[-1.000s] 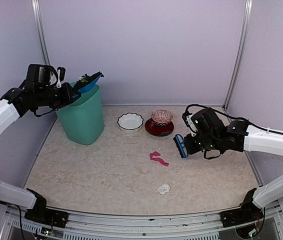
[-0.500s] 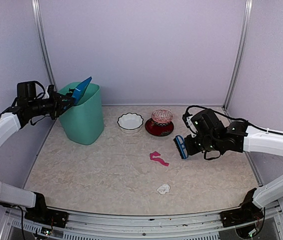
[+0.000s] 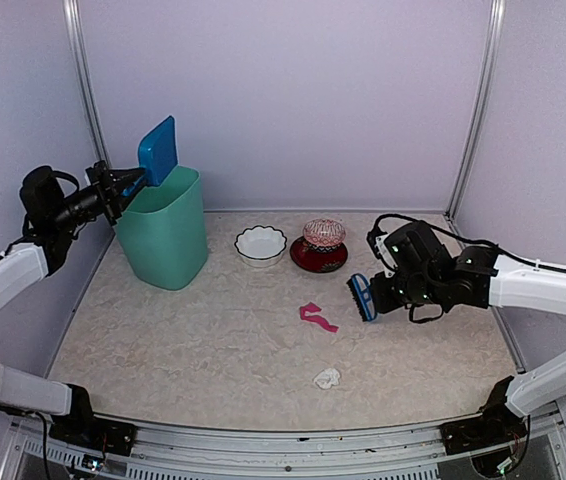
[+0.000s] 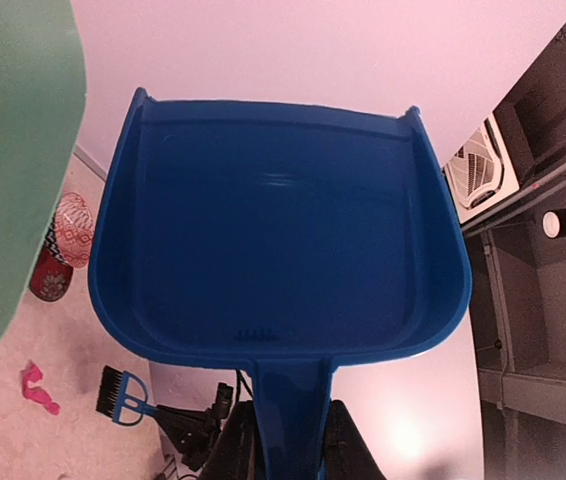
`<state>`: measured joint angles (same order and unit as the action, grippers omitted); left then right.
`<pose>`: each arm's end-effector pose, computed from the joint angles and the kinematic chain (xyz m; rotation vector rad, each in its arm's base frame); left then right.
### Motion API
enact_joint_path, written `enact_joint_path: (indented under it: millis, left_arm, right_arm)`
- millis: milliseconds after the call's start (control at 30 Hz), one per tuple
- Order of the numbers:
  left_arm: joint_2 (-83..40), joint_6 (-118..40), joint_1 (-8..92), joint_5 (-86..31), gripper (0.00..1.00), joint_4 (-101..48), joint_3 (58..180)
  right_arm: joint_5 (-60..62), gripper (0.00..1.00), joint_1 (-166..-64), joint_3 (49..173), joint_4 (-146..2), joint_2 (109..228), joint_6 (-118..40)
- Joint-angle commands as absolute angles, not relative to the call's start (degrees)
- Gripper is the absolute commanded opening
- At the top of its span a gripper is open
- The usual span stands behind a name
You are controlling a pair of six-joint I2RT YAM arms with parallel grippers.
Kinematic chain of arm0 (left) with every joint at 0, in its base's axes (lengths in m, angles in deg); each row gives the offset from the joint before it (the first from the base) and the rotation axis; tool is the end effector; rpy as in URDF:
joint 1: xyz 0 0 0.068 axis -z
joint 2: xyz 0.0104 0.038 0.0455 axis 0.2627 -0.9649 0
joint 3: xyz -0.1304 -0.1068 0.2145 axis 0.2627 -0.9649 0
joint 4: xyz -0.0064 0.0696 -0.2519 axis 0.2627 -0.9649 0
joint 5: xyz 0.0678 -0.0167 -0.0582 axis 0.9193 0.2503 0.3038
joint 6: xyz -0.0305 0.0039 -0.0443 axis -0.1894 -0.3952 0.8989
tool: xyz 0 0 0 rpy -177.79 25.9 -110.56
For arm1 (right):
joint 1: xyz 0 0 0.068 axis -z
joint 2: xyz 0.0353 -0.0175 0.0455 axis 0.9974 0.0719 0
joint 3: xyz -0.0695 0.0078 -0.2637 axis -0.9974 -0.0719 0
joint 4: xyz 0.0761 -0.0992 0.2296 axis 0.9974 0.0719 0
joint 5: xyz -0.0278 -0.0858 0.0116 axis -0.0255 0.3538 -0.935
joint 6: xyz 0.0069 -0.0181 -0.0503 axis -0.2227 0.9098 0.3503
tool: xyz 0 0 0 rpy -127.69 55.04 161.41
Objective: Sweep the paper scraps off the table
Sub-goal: Dump the paper scraps in the dustpan into the trash bin, then sweep the paper scraps into the dustpan.
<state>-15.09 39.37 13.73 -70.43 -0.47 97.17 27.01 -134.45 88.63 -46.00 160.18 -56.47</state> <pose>0.2742 -0.0205 0.3535 -0.5035 1.7087 -1.8067 0.1855 0.1937 0.2615 -0.3504 2.3174 0.2572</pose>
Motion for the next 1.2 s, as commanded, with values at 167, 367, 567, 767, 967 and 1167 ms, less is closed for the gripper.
enact_joint_path:
  millis: [167, 367, 567, 767, 967, 1167]
  left_arm:
    - [-9.5, 30.2, 14.6, -71.4, 0.00, -7.6, 102.4]
    - [-5.3, 14.0, 17.4, -69.7, 0.00, -23.3, 105.9]
    - [-2.7, -0.6, 24.1, -64.3, 0.00, -37.8, 109.3]
    - [0.8, -10.3, 32.7, -56.0, 0.00, -45.8, 109.3]
    - [3.3, -16.4, 40.9, -47.4, 0.00, -51.1, 107.8]
    - [3.6, -18.8, 45.3, -41.8, 0.00, -54.2, 105.9]
  right_arm:
    - [26.3, 0.00, -133.8, 86.6, -47.7, 157.8, -57.0]
    - [25.7, 0.00, -133.3, 86.4, -47.7, 158.7, -54.8]
    - [24.7, 0.00, -132.4, 87.0, -48.7, 160.6, -51.8]
    - [23.9, 0.00, -131.4, 88.8, -50.0, 163.1, -45.9]
    - [23.8, 0.00, -130.1, 92.4, -52.1, 168.3, -37.5]
    - [24.6, 0.00, -129.9, 96.9, -56.3, 175.5, -23.2]
